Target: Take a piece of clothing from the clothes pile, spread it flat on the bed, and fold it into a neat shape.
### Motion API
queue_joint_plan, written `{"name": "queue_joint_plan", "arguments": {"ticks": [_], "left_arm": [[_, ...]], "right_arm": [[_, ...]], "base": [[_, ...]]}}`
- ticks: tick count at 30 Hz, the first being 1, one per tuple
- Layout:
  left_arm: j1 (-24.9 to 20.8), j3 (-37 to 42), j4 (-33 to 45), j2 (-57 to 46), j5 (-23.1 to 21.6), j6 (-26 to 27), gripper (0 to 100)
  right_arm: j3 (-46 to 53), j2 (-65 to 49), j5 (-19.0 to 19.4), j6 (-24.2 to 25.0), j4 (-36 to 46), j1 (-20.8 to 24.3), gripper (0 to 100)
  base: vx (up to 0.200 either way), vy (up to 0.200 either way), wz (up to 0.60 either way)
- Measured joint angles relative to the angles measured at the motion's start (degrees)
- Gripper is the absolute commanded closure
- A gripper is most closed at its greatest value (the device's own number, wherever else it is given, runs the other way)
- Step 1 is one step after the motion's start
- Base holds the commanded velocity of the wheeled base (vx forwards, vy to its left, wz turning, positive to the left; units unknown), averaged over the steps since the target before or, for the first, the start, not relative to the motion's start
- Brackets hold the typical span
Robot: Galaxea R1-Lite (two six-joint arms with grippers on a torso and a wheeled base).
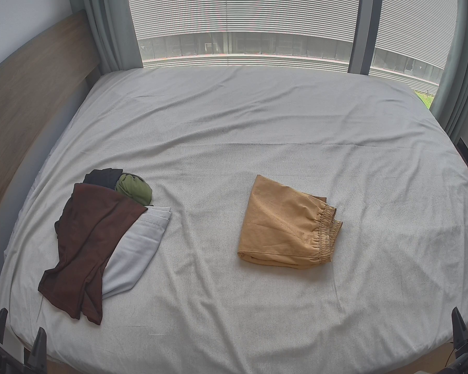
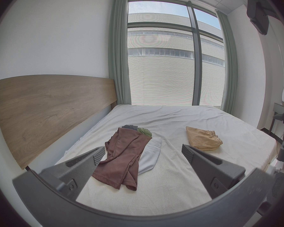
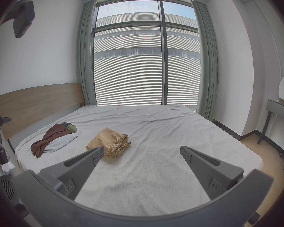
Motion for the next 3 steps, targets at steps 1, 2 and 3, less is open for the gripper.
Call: {"name": "queue_joint_plan", "arguments": {"ticks": [1,2,3], "left_arm": [[0.0,0.0,0.0,0.0,0.0,0.0,0],[0.0,0.0,0.0,0.0,0.0,0.0,0],[0.0,0.0,0.0,0.0,0.0,0.0,0]], "right_arm": [[0.0,0.0,0.0,0.0,0.0,0.0,0],[0.0,0.0,0.0,0.0,0.0,0.0,0],[0.0,0.0,0.0,0.0,0.0,0.0,0]], "base": [[0.0,0.0,0.0],[0.0,0.0,0.0],[0.0,0.0,0.0]]}}
